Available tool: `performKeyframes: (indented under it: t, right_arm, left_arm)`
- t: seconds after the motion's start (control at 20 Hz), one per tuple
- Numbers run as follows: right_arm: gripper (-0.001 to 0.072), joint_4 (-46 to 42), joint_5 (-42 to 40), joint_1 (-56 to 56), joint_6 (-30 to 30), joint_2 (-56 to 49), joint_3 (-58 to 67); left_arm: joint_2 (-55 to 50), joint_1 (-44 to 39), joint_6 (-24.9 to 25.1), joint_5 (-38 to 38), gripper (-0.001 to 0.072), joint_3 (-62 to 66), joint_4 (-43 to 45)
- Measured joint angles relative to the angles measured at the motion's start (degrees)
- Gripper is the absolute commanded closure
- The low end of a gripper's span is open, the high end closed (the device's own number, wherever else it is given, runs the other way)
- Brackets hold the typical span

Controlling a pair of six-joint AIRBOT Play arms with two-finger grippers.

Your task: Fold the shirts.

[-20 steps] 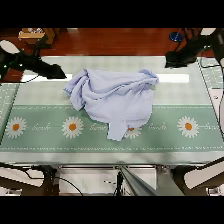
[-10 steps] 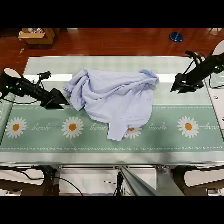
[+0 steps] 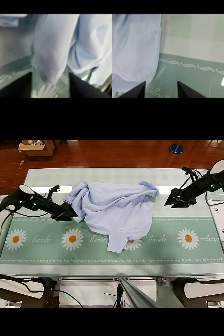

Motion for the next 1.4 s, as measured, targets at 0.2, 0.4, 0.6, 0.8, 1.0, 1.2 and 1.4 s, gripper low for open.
performKeyframes:
  t: [0.2, 0.4, 0.6, 0.8, 1.0, 1.2, 1.4]
  right_arm:
    - [0.0228, -0.83, 1.16, -0.02, 0.02, 0.37, -0.79]
    - [0.0228, -3.23, -0.37, -0.07, 0.33, 3.3, -7.45]
    - [0.0228, 0.33, -7.63, 0.31, 0.42, 8.07, -20.06]
    - [0.0228, 6.88, -15.06, 3.13, -0.94, 10.49, -31.15]
    - [0.0228, 12.66, -23.41, 9.84, -1.88, 11.28, -36.87]
    - [0.058, 14.27, -33.27, 15.72, 1.49, 11.45, -38.51]
    - [0.0697, 14.47, -36.72, 18.12, 4.35, 12.41, -38.93]
  left_arm:
    - [-1.33, -2.14, 0.07, 2.29, 0.0686, 0.02, -0.11]
    - [-0.2, -1.88, 0.52, 2.19, 0.0685, 0.09, -0.13]
    - [2.51, -0.92, 1.14, 1.99, 0.0685, 0.13, -0.13]
    - [4.04, -0.31, 1.31, 1.7, 0.0685, 0.13, -0.11]
    - [4.5, -0.07, 1.42, 0.57, 0.0685, 0.13, -0.15]
    - [4.63, 0.04, 2.25, -0.66, 0.0684, 0.13, -0.15]
    - [4.94, 0.11, 3.52, -2.21, 0.0686, 1.73, -0.13]
